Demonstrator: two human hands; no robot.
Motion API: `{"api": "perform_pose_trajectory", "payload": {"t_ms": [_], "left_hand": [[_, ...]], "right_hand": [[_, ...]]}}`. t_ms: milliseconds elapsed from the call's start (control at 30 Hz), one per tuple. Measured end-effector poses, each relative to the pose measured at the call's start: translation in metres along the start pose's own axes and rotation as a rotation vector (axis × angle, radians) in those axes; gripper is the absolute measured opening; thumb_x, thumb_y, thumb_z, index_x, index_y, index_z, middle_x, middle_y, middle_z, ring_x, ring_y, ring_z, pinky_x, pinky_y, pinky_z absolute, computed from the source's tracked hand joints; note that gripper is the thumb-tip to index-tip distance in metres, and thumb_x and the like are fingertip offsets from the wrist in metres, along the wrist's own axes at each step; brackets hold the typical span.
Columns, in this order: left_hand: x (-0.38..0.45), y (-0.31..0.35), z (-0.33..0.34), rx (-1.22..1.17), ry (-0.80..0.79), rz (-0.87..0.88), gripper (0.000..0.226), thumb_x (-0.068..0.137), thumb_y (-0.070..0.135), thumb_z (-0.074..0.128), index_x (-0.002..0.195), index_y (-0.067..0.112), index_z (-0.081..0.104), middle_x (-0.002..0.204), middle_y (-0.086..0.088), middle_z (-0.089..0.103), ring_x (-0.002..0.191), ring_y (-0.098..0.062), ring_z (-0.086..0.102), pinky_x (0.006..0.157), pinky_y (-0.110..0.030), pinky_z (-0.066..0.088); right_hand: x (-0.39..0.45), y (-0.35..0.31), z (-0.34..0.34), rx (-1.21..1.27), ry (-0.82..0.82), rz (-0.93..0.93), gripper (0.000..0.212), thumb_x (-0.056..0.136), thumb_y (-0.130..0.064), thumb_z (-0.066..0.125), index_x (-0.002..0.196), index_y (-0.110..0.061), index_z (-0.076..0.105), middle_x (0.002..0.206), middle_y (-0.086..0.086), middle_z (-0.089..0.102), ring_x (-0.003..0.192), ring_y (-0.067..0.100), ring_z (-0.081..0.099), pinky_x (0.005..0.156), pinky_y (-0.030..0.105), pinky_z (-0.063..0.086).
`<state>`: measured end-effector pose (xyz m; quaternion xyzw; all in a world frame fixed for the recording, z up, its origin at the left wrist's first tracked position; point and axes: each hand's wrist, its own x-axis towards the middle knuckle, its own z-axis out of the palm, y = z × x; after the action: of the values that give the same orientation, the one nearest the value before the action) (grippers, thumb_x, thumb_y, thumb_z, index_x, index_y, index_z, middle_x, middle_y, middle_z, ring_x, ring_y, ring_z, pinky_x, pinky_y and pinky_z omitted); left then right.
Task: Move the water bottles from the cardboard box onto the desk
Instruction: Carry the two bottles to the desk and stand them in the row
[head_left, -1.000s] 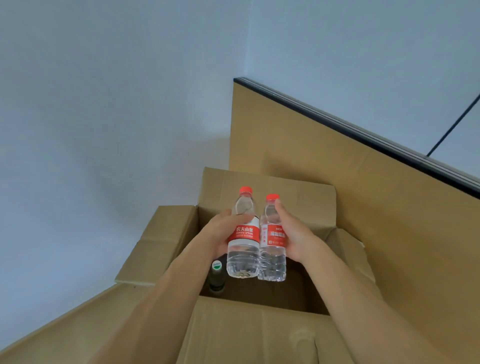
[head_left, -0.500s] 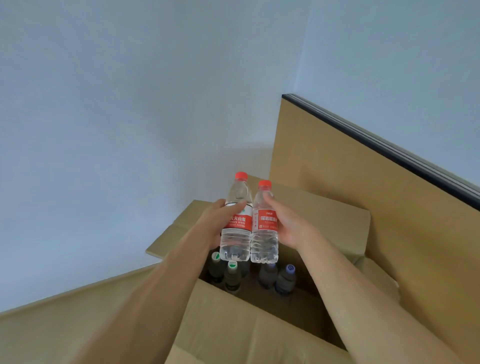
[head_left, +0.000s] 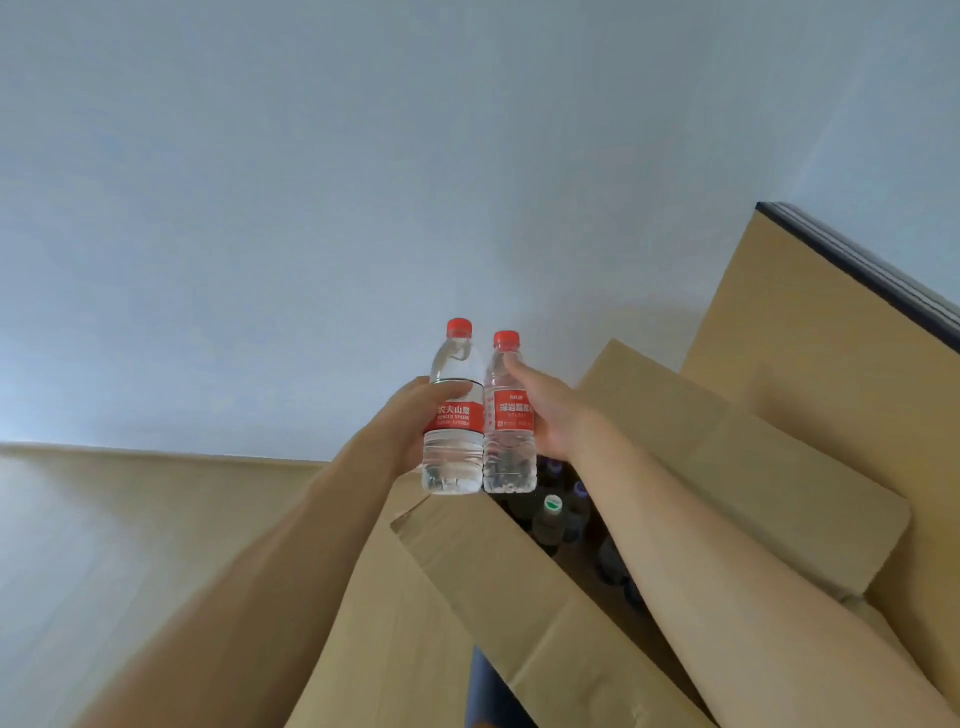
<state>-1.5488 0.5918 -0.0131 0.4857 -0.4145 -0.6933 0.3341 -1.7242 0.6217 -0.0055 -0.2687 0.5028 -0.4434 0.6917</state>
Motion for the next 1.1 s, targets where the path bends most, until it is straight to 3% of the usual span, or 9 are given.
{"api": "perform_pose_trajectory", "payload": {"t_ms": [167,333,533,700,833,1000,1100], "left_hand": [[-0.039,0.007,-0.069,-0.068,0.115,0.059,0.042,0.094,0.017,0.069,0.130,0.000,0.056,0.122,-0.027,0.067,0.113,-0.043,0.066,0.098,-0.059,0.052],[-0.092,0.007,-0.148,-0.171,0.272,0.101,0.043,0.092,0.023,0.072,0.126,0.000,0.057,0.117,-0.026,0.070,0.105,-0.040,0.070,0.087,-0.052,0.059],[-0.169,0.003,-0.259,-0.220,0.463,0.134,0.047,0.095,0.019,0.069,0.133,0.000,0.051,0.124,-0.030,0.065,0.113,-0.045,0.065,0.097,-0.063,0.051],[-0.243,-0.006,-0.356,-0.232,0.643,0.120,0.049,0.093,0.024,0.072,0.132,0.008,0.049,0.121,-0.024,0.067,0.106,-0.042,0.069,0.094,-0.063,0.053],[-0.300,-0.020,-0.426,-0.247,0.739,0.129,0.047,0.092,0.028,0.073,0.129,0.012,0.049,0.114,-0.020,0.070,0.099,-0.038,0.072,0.091,-0.062,0.055],[-0.362,-0.034,-0.490,-0.304,0.820,0.144,0.045,0.094,0.030,0.071,0.129,0.011,0.050,0.112,-0.020,0.071,0.092,-0.035,0.075,0.077,-0.050,0.062],[-0.394,-0.041,-0.523,-0.325,0.866,0.155,0.047,0.095,0.033,0.068,0.131,0.008,0.051,0.116,-0.022,0.070,0.100,-0.038,0.072,0.086,-0.055,0.059]], "right_hand": [[0.014,0.011,0.073,-0.080,-0.122,0.025,0.056,0.092,-0.043,0.070,0.130,-0.005,0.056,0.128,0.023,0.066,0.115,0.041,0.066,0.103,0.058,0.048],[0.026,0.035,0.164,-0.189,-0.246,0.042,0.054,0.096,-0.038,0.066,0.134,-0.002,0.054,0.130,0.025,0.063,0.117,0.039,0.065,0.105,0.057,0.048],[0.030,0.082,0.295,-0.340,-0.392,0.076,0.046,0.098,-0.030,0.064,0.131,-0.001,0.055,0.129,0.028,0.063,0.117,0.041,0.065,0.103,0.056,0.050],[0.028,0.137,0.413,-0.468,-0.529,0.135,0.042,0.097,-0.029,0.065,0.127,0.000,0.058,0.121,0.025,0.068,0.102,0.038,0.070,0.081,0.048,0.059],[0.024,0.183,0.496,-0.468,-0.640,0.188,0.040,0.095,-0.030,0.067,0.124,-0.003,0.060,0.119,0.024,0.070,0.108,0.038,0.070,0.098,0.055,0.053],[0.014,0.232,0.578,-0.452,-0.785,0.268,0.045,0.098,-0.033,0.063,0.133,-0.006,0.057,0.124,0.022,0.068,0.112,0.037,0.068,0.099,0.054,0.052],[0.007,0.255,0.623,-0.537,-0.803,0.271,0.051,0.095,-0.037,0.068,0.131,-0.004,0.057,0.125,0.023,0.068,0.113,0.039,0.067,0.102,0.058,0.049]]}}
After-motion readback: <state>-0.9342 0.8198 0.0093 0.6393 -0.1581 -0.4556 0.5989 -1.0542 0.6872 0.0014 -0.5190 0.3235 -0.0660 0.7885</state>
